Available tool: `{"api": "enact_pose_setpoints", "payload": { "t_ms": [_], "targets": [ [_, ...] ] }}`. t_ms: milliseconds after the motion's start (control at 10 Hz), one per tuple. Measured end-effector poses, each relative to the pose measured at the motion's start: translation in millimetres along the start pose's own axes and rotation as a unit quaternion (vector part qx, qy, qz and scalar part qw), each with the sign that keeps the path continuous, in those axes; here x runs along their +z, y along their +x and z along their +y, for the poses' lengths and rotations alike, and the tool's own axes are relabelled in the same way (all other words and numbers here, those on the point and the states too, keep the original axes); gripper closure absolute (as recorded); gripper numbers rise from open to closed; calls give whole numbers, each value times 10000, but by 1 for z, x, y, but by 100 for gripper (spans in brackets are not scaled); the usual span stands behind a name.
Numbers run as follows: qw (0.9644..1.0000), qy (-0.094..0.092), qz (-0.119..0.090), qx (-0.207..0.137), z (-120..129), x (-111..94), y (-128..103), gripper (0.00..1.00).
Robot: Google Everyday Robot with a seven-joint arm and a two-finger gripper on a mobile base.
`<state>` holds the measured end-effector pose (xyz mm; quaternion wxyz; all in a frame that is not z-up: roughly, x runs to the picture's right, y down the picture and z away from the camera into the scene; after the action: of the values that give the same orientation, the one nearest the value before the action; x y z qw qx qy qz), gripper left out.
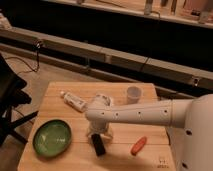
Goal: Place the eraser on the white sponge
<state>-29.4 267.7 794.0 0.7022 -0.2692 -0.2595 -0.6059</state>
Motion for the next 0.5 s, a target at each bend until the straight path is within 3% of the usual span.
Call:
{"api": "enact_pose_setpoints", "payload": {
  "t_ms": [200, 500],
  "targets": [
    [9998, 0, -175, -14, -3, 14, -7, 21],
    [9998, 21, -189, 9, -4, 20, -16, 47]
  ]
}}
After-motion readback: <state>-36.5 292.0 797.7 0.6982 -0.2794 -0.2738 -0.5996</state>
